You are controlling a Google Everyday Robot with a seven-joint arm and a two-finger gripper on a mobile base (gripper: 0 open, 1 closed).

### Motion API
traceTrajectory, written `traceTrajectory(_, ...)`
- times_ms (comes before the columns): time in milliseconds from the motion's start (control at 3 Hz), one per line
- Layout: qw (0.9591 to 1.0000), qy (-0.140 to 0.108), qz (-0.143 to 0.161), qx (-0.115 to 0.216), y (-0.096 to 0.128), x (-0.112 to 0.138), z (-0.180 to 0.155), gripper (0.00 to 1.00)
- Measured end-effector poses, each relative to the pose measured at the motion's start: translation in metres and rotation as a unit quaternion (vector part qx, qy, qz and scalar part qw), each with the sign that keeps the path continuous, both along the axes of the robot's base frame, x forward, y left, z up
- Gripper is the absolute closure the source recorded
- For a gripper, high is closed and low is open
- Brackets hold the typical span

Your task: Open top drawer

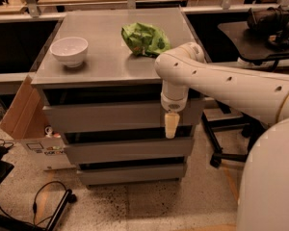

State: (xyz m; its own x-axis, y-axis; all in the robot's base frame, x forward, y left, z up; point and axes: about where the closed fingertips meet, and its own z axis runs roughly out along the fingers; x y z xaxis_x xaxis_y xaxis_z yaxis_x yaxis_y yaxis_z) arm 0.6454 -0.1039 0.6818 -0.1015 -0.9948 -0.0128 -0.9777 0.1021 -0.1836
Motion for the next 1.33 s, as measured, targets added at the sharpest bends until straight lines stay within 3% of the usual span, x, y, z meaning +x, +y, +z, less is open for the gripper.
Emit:
traceTrajectory(333, 0.9997, 0.013, -0.021, 0.007, -0.001, -0.016, -0.004, 0.41)
traceTrajectory(667, 0.9987, 0.024, -0.044, 0.008, -0.01, -0.051, 0.003, 0.65)
traceTrajectory(1000, 0.9987, 0.024, -0.044, 0.008, -0.01, -0.051, 0.003, 0.68)
traceTrajectory(1333, 0.9987, 0.025, -0.044, 0.007, -0.01, -0.053, 0.003, 0.37)
